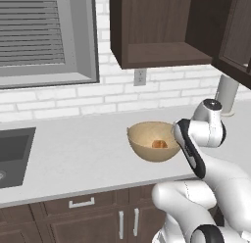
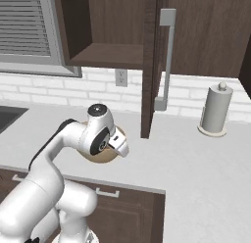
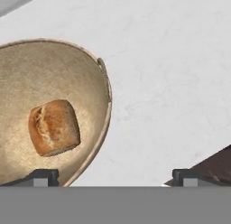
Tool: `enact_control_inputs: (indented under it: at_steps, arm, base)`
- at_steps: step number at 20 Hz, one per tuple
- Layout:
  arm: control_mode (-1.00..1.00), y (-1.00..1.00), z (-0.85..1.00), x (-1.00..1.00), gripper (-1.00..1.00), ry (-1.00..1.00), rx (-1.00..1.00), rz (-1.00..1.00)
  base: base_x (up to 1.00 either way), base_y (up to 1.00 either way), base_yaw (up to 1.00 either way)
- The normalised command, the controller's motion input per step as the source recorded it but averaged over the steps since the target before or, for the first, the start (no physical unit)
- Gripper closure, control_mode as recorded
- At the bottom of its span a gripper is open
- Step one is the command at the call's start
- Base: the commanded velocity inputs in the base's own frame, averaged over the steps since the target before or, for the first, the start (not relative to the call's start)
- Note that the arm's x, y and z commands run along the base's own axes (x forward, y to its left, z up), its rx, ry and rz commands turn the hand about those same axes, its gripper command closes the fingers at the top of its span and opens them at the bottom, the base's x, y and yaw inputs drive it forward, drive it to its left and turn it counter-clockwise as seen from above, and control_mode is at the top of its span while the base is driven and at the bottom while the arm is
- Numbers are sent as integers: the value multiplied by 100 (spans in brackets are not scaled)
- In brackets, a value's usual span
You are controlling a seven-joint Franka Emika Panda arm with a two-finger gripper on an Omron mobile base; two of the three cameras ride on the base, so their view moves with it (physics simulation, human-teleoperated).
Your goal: Open the cabinet, pick up the bread from the cabinet and place it in the basket. Then move the basket to the dining counter.
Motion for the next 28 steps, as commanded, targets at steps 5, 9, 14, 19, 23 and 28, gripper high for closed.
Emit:
enact_control_inputs:
  at_steps: [5, 9, 14, 19, 23, 28]
  arm:
    - [-100, 13, 0, 0, -100, 0, 0, 0]
    - [-100, 25, 0, 7, -100, 0, 0, 0]
    - [-100, 12, -5, 7, -100, 0, 0, 0]
    - [-100, 0, -23, 7, -100, 0, 0, 0]
    - [-100, 0, -19, 4, -100, 0, 0, 0]
    - [-100, 0, -16, 9, -100, 0, 0, 0]
  base:
    - [0, 0, 0]
    - [0, 0, 0]
    - [0, 0, 0]
    - [0, 0, 0]
    - [0, 0, 0]
    - [0, 0, 0]
